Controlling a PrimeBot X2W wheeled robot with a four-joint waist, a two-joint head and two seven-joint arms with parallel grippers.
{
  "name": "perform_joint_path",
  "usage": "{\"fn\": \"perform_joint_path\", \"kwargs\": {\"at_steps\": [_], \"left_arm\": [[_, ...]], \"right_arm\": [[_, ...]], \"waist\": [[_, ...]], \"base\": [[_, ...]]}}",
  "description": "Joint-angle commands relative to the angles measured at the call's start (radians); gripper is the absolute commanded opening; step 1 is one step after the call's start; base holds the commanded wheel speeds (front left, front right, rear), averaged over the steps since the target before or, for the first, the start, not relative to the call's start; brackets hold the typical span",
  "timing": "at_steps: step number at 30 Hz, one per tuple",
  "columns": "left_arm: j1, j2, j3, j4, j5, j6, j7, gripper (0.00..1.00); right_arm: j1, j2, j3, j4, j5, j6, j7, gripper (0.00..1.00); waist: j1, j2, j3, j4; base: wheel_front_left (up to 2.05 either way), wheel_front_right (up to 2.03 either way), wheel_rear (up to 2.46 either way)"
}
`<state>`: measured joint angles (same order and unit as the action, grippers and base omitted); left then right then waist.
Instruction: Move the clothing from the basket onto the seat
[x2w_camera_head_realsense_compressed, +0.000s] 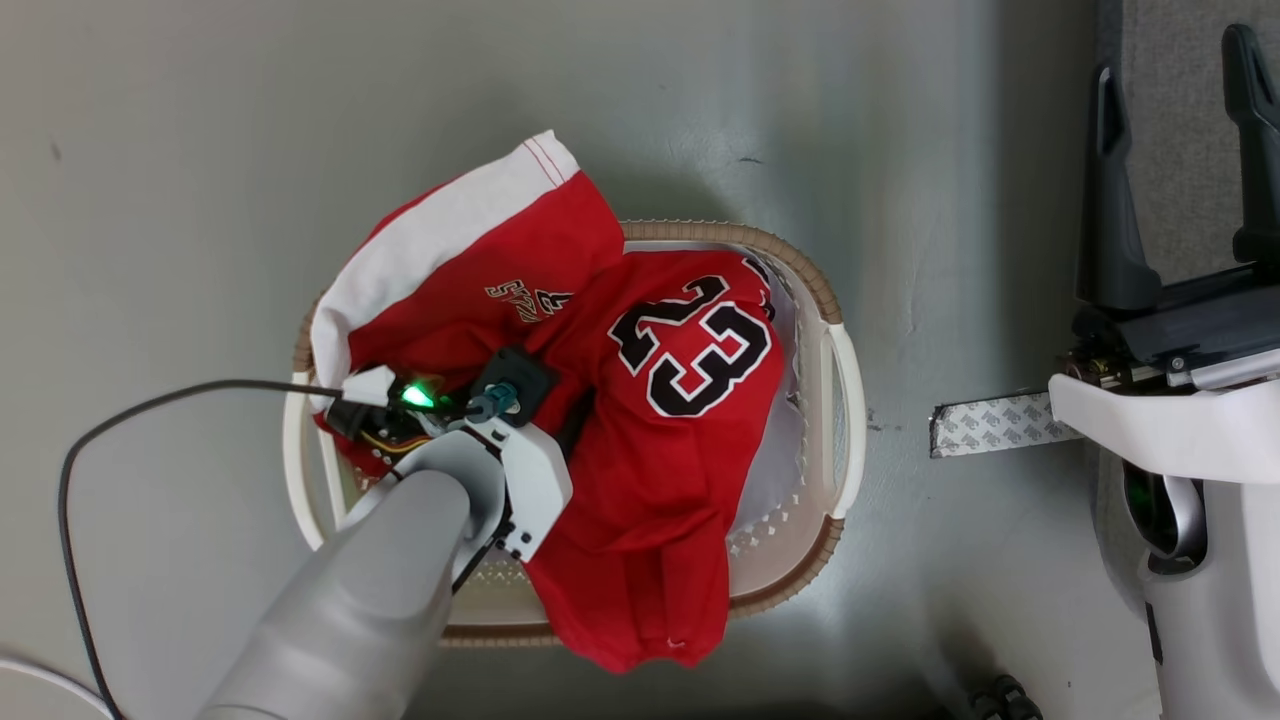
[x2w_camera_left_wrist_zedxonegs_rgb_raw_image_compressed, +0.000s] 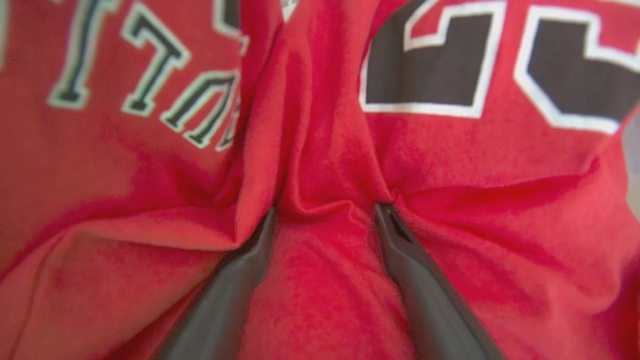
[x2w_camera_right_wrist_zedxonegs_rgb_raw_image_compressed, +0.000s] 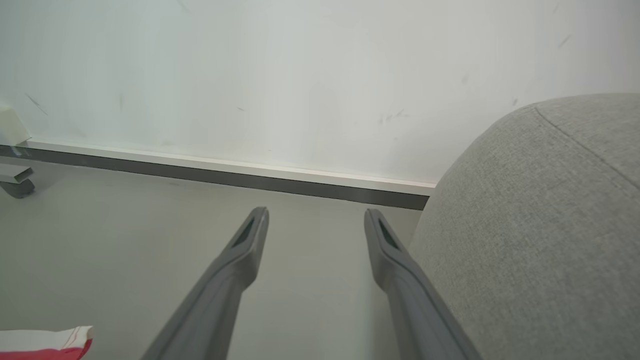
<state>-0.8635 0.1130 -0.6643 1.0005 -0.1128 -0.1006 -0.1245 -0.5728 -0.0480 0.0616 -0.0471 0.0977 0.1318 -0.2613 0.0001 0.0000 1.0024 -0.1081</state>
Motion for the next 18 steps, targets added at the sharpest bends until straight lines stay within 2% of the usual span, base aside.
{"fn": "perform_joint_path", "kwargs": {"at_steps": [1, 2, 4, 12, 18], "left_arm": [[-0.014, 0.004, -0.010, 0.026, 0.021, 0.004, -0.008, 1.00], [-0.016, -0.001, -0.013, 0.035, 0.020, 0.004, -0.016, 0.74], [-0.023, -0.008, -0.018, 0.058, 0.016, 0.003, -0.029, 0.00], [0.005, -0.035, -0.014, 0.092, -0.036, -0.011, -0.091, 0.00], [0.082, -0.049, -0.004, 0.056, -0.108, -0.023, -0.128, 0.00]], "right_arm": [[-0.005, -0.001, -0.006, -0.005, 0.006, -0.002, -0.003, 1.00], [-0.004, -0.001, -0.009, -0.004, 0.007, -0.002, -0.003, 1.00], [-0.003, -0.001, -0.015, -0.001, 0.010, -0.002, -0.003, 1.00], [0.036, -0.001, -0.037, 0.030, 0.029, -0.002, -0.003, 1.00], [0.103, -0.001, -0.066, 0.068, 0.030, -0.002, -0.003, 1.00]], "waist": [[-0.0001, 0.0000, 0.004, -0.001], [-0.0001, 0.0000, 0.005, -0.002], [-0.0001, 0.0000, 0.004, -0.004], [-0.0001, 0.0000, -0.075, -0.004], [-0.0001, 0.0000, -0.227, 0.021]], "base": [[0.00, 0.00, 0.00], [0.00, 0.00, 0.00], [0.00, 0.00, 0.00], [0.00, 0.00, 0.00], [0.00, 0.00, 0.00]]}}
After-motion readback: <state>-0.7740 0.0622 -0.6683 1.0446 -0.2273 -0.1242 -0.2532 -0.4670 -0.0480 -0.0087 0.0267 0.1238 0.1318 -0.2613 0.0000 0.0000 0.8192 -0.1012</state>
